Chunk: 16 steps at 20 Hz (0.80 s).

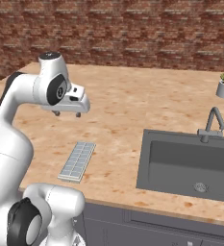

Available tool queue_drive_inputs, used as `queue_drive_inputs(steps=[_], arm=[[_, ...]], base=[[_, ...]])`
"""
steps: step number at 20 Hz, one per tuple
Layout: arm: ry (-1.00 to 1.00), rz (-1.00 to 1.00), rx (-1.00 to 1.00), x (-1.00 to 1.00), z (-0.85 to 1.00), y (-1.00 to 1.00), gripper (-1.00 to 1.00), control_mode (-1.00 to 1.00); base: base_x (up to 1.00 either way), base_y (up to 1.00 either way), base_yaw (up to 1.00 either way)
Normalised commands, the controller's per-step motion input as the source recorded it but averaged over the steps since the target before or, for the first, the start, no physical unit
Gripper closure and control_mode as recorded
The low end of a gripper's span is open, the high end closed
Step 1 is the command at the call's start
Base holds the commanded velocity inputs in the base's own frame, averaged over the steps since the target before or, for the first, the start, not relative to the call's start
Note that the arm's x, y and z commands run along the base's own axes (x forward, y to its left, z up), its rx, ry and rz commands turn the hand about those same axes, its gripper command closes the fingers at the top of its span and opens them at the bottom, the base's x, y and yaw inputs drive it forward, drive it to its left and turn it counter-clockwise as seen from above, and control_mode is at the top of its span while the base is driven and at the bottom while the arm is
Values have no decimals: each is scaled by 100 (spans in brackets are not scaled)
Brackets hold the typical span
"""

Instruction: The ice cube tray has been filled with water. Take the tray and place it in the freezer to make ice. Close the freezer door after placing the tray.

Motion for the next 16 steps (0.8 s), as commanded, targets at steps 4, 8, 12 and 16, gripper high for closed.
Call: queue_drive_inputs(steps=[4, 8, 12, 16], arm=[[0, -4, 0, -39, -3, 0, -100, -100], [0, -5, 0, -44, -19, -6, -100, -100], [0, -6, 0, -32, -27, -20, -100, -100], [0, -6, 0, -14, -23, -13, -100, -100]], base=[[0, 0, 0], [0, 0, 0], [0, 0, 0], [0, 0, 0]])
